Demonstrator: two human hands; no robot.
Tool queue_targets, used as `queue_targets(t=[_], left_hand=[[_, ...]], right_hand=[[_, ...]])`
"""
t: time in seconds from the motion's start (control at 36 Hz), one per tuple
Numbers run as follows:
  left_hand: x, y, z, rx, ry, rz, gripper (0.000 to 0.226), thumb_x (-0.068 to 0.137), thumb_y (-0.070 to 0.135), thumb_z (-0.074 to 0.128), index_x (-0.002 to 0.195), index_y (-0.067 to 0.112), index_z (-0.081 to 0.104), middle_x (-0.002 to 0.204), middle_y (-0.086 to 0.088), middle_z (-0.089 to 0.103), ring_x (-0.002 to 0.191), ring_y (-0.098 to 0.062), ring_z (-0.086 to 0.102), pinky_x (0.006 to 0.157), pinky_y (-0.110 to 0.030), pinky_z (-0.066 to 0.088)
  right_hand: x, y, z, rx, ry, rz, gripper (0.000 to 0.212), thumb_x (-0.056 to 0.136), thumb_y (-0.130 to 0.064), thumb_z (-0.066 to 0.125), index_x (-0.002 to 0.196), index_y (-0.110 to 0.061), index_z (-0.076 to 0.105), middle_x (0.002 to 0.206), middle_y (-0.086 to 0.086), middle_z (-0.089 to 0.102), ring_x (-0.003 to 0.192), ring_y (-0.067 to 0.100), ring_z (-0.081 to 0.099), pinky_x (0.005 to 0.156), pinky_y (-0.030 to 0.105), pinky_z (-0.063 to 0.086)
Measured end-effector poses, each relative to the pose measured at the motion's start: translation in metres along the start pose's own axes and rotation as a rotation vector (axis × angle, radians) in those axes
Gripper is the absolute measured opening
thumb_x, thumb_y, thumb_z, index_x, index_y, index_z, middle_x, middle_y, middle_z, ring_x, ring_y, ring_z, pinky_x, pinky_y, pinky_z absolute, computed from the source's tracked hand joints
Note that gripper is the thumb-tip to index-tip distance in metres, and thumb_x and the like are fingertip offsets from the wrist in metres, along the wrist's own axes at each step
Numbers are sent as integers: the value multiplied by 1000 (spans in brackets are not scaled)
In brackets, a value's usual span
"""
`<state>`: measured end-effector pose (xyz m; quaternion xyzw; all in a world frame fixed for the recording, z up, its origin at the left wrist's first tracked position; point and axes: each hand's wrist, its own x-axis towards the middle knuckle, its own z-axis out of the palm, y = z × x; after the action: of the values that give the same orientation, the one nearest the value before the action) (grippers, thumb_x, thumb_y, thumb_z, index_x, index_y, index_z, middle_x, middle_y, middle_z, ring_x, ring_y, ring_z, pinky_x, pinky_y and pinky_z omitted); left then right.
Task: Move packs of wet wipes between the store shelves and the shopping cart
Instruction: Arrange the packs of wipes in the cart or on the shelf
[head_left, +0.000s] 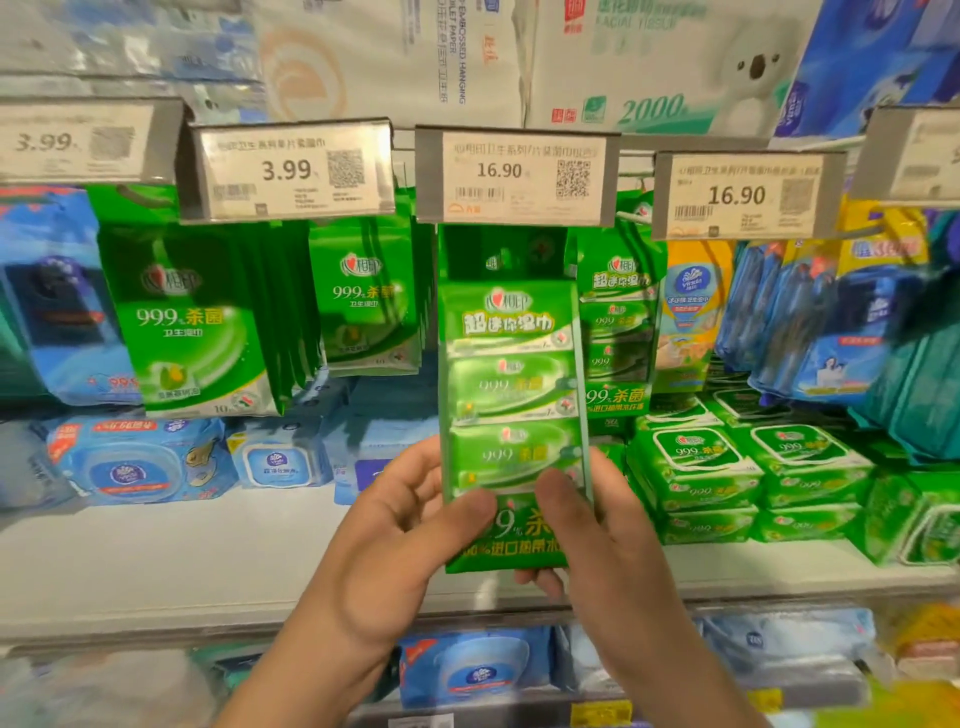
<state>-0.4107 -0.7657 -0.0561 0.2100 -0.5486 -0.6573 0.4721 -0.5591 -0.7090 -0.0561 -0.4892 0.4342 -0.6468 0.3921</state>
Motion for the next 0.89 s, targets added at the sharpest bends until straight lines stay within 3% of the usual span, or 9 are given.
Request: queue_targets(t=[0.14,0.22,0.31,0.39,0.47,0.53,0.61,0.72,0.89], left_hand=[[-6,13,4,40,-13,134,51,69,21,77,119,15,70,119,-16,73,109,-29,71,84,-28,58],[-7,18,6,44,-23,172,50,69,19,77,119,16,70,119,-17,73,108,-29,71,84,-28,57],[-4,20,7,24,-28,183,54,75,16,75,128,9,63,123,-18,71,113,-31,69,89,-32,57],[3,21,7,41,-41,158,51,85,12,73,134,6,58,128,-16,69,120,-35,65,96,-41,57],[9,22,10,45,-56,119,45,90,7,62,135,5,56,127,-15,70,114,-32,69,84,-37,60],[12,21,11,50,-60,98,43,92,8,61,135,4,57,126,-15,71,107,-28,72,79,-31,59],[14,17,11,75,-33,76,39,95,8,65,134,7,59,123,-11,73,106,-26,72,79,-27,58],[17,9,10,56,-13,50,40,90,7,59,130,4,59,116,-14,74,89,-26,74,69,-28,60],[29,-14,-4,199,114,27,37,92,29,70,124,12,64,113,-5,76,105,-23,72,89,-30,57]], right_hand=[[-1,-19,1,-36,-64,-181,24,82,-49,57,104,-54,68,93,-18,75,80,-3,68,65,14,52],[-1,-25,3,-23,-71,-248,27,84,-42,57,106,-53,69,100,-16,76,90,-3,70,74,11,52],[2,-25,3,-14,-51,-244,26,82,-44,59,103,-54,70,95,-18,76,84,-5,70,71,10,52],[9,-21,4,13,-28,-181,21,79,-49,61,98,-44,71,80,-12,73,65,-1,64,54,13,48],[17,-16,4,34,25,-75,21,76,-48,66,93,-37,70,74,-6,69,59,6,59,47,19,44],[21,-13,4,52,51,-18,17,80,-42,61,91,-33,69,73,-4,68,57,10,59,46,21,44],[25,-5,3,64,62,11,29,82,-41,57,100,-21,67,72,-3,68,57,11,59,45,20,43],[28,7,1,50,39,13,35,77,-51,67,102,-26,68,79,-1,70,61,10,60,48,23,44],[35,32,-2,-36,108,94,62,73,-71,62,100,-15,66,74,11,70,61,30,61,54,38,45]])
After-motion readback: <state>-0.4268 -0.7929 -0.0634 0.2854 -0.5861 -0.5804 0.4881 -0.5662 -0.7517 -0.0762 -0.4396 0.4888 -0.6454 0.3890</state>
